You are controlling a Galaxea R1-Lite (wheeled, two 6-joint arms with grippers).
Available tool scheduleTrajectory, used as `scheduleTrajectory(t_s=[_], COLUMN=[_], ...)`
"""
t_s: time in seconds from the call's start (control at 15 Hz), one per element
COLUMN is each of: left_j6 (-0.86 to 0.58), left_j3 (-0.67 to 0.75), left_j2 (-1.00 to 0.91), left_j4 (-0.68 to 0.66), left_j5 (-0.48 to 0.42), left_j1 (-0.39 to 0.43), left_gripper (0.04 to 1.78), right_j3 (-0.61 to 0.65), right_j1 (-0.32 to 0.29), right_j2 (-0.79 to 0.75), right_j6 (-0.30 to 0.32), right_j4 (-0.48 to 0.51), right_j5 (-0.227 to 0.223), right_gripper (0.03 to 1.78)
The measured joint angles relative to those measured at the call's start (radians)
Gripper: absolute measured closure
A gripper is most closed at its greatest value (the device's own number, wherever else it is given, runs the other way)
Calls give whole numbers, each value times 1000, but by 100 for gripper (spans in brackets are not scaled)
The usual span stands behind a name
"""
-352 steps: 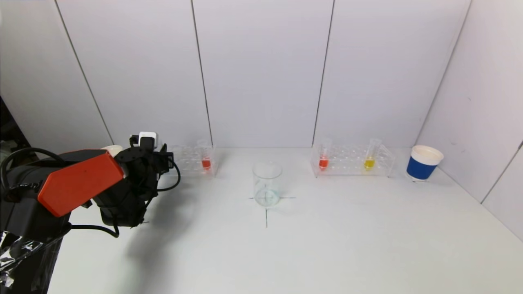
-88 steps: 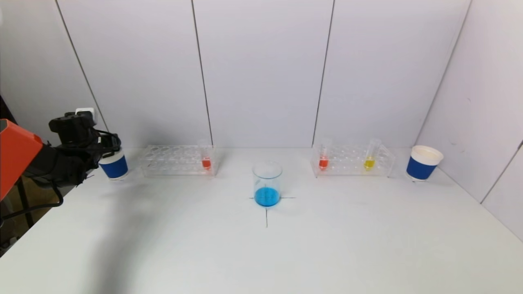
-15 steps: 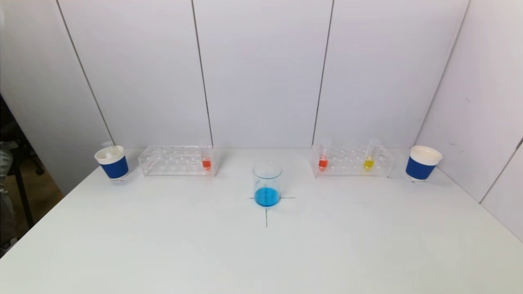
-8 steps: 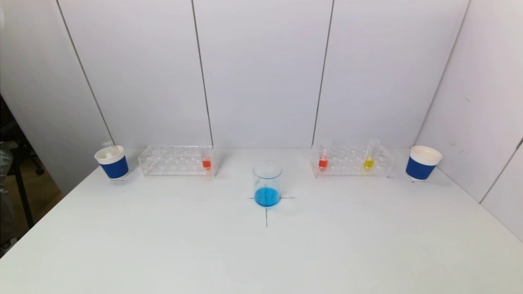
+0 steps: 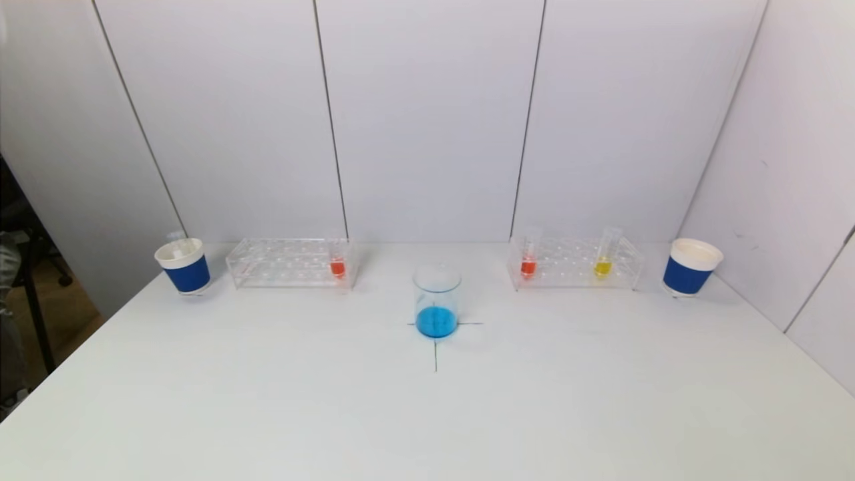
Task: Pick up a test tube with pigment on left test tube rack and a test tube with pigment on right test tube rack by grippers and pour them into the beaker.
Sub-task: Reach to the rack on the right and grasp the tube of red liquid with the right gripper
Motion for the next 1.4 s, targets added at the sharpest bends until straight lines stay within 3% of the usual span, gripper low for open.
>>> scheduleTrajectory(t_s=[0.33, 0.53, 0.73, 1.2, 1.4], left_j6=[0, 0, 0, 0, 0], left_j3=[0, 0, 0, 0, 0], left_j2=[0, 0, 0, 0, 0], left_j4=[0, 0, 0, 0, 0], left_j5=[0, 0, 0, 0, 0], left_j1=[0, 0, 0, 0, 0], left_gripper=[6, 6, 6, 6, 6], right_j3=[-159, -255, -348, -489, -551], right_j1=[0, 5, 11, 18, 75], right_j2=[103, 229, 382, 832, 1014], right_j6=[-5, -7, -10, -15, -13], right_j4=[33, 23, 0, -280, -376], right_j5=[9, 12, 44, 55, -1], right_gripper=[4, 4, 4, 4, 4])
